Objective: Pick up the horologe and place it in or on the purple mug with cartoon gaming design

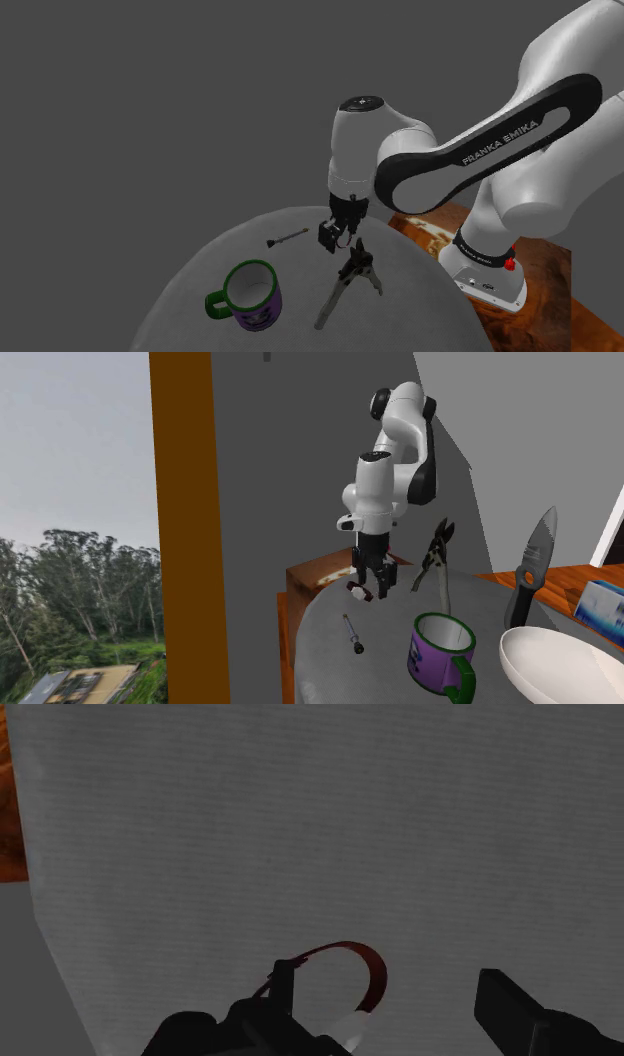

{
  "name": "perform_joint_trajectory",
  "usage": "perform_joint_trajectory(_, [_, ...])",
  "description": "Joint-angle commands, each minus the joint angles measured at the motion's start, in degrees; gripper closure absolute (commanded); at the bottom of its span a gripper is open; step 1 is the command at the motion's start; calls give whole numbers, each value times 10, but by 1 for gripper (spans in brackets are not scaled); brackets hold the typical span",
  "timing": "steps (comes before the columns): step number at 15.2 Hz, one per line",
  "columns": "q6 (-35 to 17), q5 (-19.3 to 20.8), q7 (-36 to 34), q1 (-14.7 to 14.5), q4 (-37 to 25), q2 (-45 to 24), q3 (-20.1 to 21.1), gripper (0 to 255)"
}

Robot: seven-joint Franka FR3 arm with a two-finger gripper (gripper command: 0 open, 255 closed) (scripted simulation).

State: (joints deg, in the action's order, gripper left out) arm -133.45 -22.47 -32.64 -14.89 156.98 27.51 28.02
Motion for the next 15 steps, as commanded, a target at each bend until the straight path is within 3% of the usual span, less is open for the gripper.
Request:
perform_joint_trajectory(1, [-31, -70, 118, -28, 46, 46, -81, 0])
perform_joint_trajectory(3, [-53, -136, 244, -54, 87, 84, -179, 0])
perform_joint_trajectory(4, [-55, -147, 268, -58, 93, 89, -198, 0])
perform_joint_trajectory(11, [-142, -205, 302, -96, 96, 8, -191, 0])
perform_joint_trajectory(15, [-142, -205, 302, -96, 96, 8, -191, 0])
